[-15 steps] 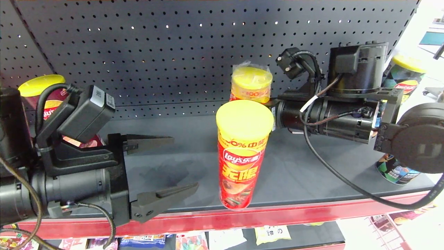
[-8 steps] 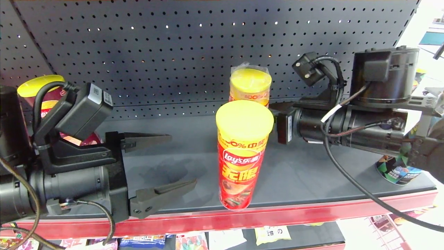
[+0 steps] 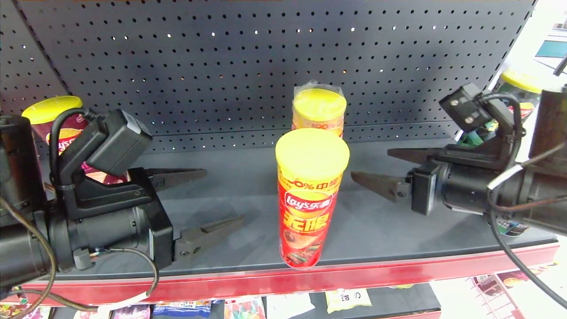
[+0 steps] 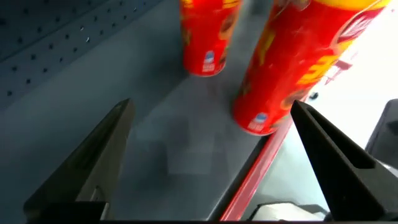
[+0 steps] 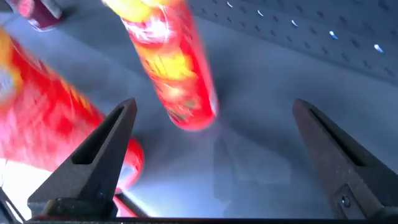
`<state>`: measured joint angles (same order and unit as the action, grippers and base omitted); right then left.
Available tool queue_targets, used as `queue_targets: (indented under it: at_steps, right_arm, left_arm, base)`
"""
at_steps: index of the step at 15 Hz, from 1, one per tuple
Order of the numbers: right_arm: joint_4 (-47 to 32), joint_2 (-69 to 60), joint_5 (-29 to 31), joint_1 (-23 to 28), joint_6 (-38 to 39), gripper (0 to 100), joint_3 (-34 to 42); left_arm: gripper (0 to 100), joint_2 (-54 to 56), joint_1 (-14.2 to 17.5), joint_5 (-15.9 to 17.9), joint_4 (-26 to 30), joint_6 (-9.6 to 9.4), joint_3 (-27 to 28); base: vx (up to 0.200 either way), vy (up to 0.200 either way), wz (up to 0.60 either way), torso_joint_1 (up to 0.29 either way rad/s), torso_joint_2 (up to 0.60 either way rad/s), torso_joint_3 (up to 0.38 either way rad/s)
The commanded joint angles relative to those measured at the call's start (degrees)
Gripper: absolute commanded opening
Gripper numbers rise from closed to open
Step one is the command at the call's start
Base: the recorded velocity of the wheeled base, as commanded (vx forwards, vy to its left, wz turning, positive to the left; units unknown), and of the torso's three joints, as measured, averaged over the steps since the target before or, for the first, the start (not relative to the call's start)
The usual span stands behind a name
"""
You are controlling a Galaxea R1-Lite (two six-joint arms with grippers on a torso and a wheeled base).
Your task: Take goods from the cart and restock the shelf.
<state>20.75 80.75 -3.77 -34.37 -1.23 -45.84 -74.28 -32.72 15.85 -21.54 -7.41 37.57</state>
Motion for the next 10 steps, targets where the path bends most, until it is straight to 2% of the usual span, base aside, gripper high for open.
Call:
queue_targets:
  at_steps: [1,4,5,7,9,10]
  right_arm:
    - [-0.01,-7.63,0.08,0.35,-0.18,100,6.20]
    - [-0.09,-15.89,0.08,-1.41,-0.53,100,14.72]
    - [-0.09,-17.12,0.16,-1.58,-0.61,100,15.51]
    - [-0.36,-22.65,1.75,-1.58,-1.14,100,16.39]
    - [-1.15,-25.03,2.01,-1.49,-1.14,100,17.01]
    - [-3.17,-26.70,2.01,-1.23,-1.14,100,17.01]
  left_arm:
    - [100,-1.22,-0.06,-1.08,0.01,-0.15,-0.92]
    - [100,-4.82,-0.77,-6.80,0.01,-0.94,-0.92]
    - [100,-5.26,-1.12,-7.50,0.01,-1.29,-1.01]
    - [100,-7.46,-2.88,-8.20,0.27,-3.66,-1.10]
    - [100,-9.75,-3.58,-8.29,0.27,-4.37,-0.83]
    - [100,-11.42,-3.58,-8.38,0.18,-6.12,-0.66]
  base:
    - [0.000,0.000,0.00,0.000,0.00,0.000]
    - [0.000,0.000,0.00,0.000,0.00,0.000]
    - [0.000,0.000,0.00,0.000,0.00,0.000]
    - [0.000,0.000,0.00,0.000,0.00,0.000]
    - [0.000,0.000,0.00,0.000,0.00,0.000]
    - [0.000,0.000,0.00,0.000,0.00,0.000]
